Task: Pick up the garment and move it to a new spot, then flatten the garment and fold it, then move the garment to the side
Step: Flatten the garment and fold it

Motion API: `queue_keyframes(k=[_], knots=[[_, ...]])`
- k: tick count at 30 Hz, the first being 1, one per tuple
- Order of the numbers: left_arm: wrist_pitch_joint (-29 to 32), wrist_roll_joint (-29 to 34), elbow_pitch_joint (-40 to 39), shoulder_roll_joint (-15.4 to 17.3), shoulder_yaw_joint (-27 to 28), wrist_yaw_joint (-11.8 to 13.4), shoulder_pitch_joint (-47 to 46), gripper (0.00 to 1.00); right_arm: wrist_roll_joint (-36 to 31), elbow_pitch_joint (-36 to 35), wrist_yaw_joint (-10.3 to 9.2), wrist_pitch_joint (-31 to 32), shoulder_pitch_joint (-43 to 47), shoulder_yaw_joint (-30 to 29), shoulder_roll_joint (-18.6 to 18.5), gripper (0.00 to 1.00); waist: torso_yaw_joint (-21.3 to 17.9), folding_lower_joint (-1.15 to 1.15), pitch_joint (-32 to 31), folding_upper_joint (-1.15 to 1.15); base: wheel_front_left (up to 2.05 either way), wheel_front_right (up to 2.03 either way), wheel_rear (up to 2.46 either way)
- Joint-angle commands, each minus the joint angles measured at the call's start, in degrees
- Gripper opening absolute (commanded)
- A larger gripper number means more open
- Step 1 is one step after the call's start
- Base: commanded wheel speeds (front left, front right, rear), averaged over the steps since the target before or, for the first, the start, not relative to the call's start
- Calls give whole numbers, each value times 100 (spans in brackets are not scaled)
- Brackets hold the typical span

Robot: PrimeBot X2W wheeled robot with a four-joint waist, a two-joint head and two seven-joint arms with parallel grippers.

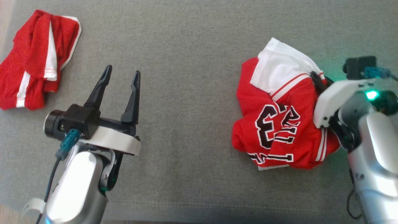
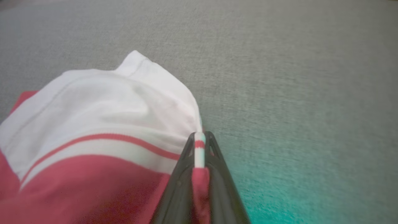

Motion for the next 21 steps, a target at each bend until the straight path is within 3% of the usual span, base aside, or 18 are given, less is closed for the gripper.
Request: queue_keyframes(k=[1,9,17,18,19,20,21], knots=[[-44,57,-175,82,264,-27,-178,100,-42,-247,-4,-161,279,-30,26,0,-38,0,-41,0,0,0,0],[-44,156,-177,38,364,-80,-62,100,-491,-1812,-4,-942,919,-1231,328,0,-195,0,-215,0,0,0,0],[-44,227,-167,-6,414,-113,-9,100,-842,-2766,-4,-742,2088,-2068,771,0,-277,0,-250,0,0,0,0],[-44,242,-164,-10,430,-117,-2,100,-855,-2822,-4,-727,2264,-2091,824,23,-303,0,-245,0,0,0,0],[-44,249,-158,-12,437,-118,3,100,-848,-2841,-4,-741,2327,-2083,841,81,-314,0,-247,0,0,0,0],[-44,254,-150,-13,443,-120,8,100,-846,-2856,-4,-751,2383,-2077,853,100,-324,0,-248,0,0,0,0],[-44,259,-141,-13,448,-122,13,100,-846,-2875,-4,-780,2423,-2088,861,100,-331,0,-251,0,0,0,0]])
